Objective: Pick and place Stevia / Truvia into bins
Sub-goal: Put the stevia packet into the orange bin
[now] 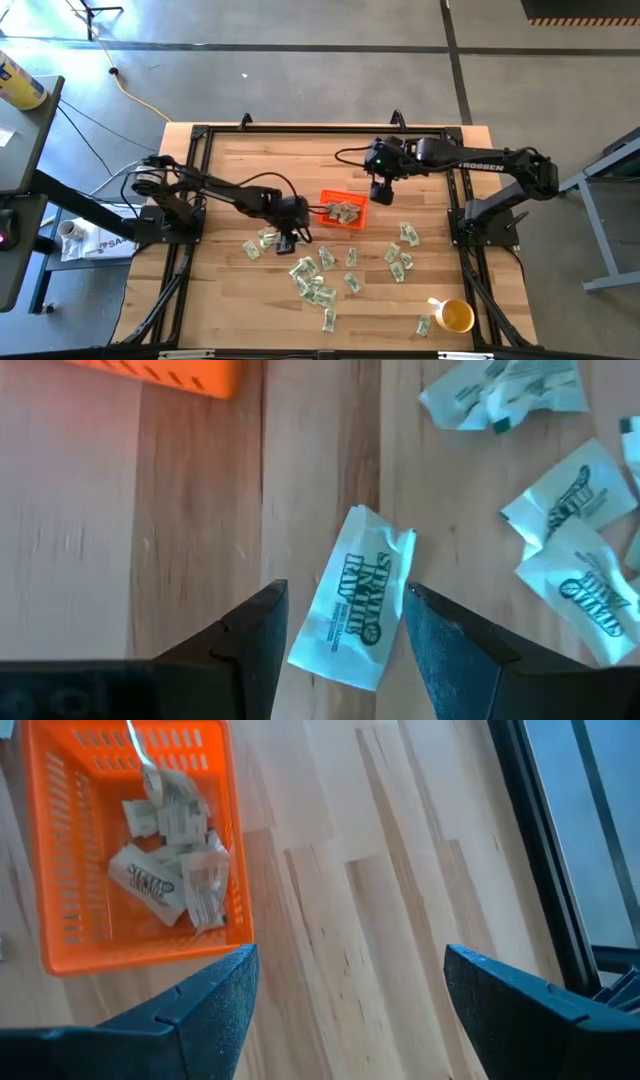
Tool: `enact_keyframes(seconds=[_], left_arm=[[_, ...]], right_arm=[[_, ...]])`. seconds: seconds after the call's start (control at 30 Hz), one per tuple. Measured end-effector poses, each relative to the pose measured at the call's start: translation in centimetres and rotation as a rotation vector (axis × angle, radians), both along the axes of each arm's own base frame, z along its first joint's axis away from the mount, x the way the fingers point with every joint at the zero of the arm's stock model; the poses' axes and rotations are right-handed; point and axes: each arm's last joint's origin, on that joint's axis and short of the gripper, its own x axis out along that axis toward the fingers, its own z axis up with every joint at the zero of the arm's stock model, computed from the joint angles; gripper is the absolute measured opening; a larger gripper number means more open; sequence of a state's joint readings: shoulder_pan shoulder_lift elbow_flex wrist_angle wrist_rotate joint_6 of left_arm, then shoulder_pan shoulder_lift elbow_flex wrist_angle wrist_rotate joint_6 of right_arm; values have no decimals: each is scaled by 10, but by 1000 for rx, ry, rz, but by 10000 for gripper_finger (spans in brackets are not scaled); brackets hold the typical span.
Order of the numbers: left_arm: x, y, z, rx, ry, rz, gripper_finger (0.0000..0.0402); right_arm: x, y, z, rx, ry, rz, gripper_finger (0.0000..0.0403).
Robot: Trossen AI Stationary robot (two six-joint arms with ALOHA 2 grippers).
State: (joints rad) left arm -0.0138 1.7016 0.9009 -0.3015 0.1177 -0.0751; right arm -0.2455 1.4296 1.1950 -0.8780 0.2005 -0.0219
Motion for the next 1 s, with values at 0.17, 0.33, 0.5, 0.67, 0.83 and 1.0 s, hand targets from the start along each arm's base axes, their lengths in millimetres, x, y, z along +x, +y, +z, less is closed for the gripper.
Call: enact_keyframes(seconds=[0.17, 0.33, 0.5, 0.67, 0.83, 1.0], left_arm=[[1, 0, -7, 17, 30, -26, 221], [1, 1, -12, 56, 56, -35, 162], [0, 8, -12, 127, 62, -12, 76], [-6, 29, -7, 137, 84, 70, 21], [-18, 51, 24, 188, 56, 165, 46], [-13, 71, 69, 215, -109, 160, 21]], right_arm=[[0, 0, 0, 7, -4, -24, 309], [-1, 0, 0, -7, -6, -62, 309], [0, 5, 0, -58, -1, -103, 309], [-1, 17, 0, -117, 17, -154, 309], [-4, 34, 0, -184, 39, -208, 309], [-9, 48, -8, -189, 58, -247, 309]])
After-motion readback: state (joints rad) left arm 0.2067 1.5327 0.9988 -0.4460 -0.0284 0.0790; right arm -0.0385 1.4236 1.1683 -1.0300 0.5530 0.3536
